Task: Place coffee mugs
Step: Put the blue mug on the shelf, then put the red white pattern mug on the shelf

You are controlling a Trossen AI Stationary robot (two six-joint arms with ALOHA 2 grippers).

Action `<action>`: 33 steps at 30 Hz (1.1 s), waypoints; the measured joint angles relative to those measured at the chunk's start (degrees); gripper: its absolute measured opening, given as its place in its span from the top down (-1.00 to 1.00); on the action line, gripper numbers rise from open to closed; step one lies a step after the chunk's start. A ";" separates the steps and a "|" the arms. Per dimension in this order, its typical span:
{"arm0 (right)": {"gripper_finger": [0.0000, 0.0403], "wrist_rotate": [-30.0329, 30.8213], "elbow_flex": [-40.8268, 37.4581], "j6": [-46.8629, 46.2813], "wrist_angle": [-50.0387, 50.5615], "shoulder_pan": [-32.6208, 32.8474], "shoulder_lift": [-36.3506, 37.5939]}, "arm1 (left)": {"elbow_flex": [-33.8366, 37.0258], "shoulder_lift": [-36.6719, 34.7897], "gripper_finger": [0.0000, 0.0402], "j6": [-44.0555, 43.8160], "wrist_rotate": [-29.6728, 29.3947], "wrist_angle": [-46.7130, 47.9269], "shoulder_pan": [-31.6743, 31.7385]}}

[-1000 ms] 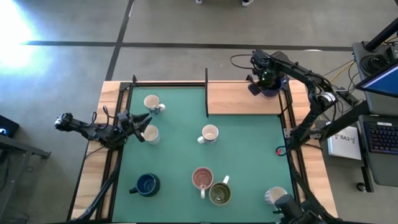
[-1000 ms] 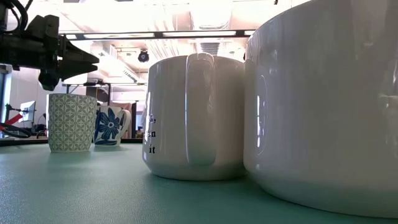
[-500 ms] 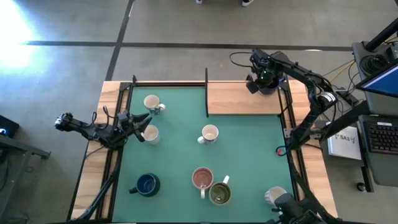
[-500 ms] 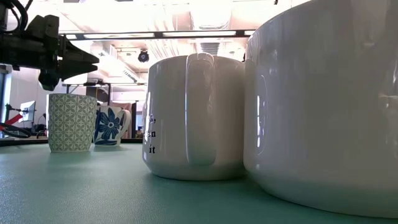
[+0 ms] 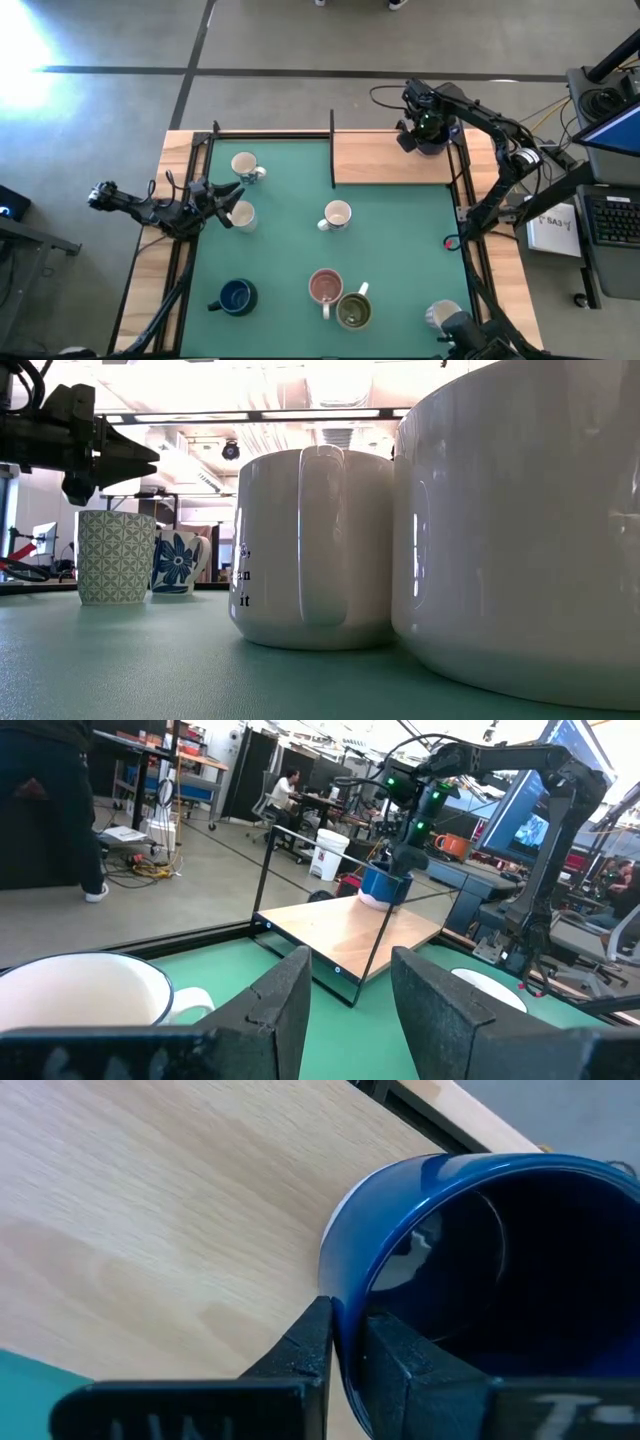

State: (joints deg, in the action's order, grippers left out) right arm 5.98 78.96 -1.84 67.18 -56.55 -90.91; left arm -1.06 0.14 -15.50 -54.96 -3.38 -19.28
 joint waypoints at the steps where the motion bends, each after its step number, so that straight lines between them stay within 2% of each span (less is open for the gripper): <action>1: 0.82 0.22 0.00 0.13 -0.17 0.00 0.00 | 0.00 -0.01 0.39 0.00 0.02 -0.01 0.00; 7: 0.55 0.22 0.05 0.09 -0.14 0.02 0.02 | 0.02 -0.02 0.39 -0.01 0.00 0.00 -0.01; 14: 0.38 0.18 4.84 -1.63 7.97 0.08 0.92 | 0.02 -0.01 0.39 -0.01 0.01 -0.02 0.00; 25: 0.34 -0.23 6.67 -6.59 10.28 4.43 10.42 | 0.02 -0.02 0.39 0.01 0.02 -0.02 0.00; 29: 0.35 -3.41 5.24 -11.10 10.84 8.85 14.80 | 0.00 -0.01 0.39 0.01 0.02 0.00 0.01; 33: 0.38 -4.78 2.72 -18.35 10.95 16.32 18.95 | 0.01 -0.01 0.39 0.00 0.00 -0.01 0.01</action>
State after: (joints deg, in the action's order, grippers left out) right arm 1.20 81.68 -20.19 78.13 -40.24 -71.96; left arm -1.05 0.13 -15.49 -54.96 -3.38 -19.27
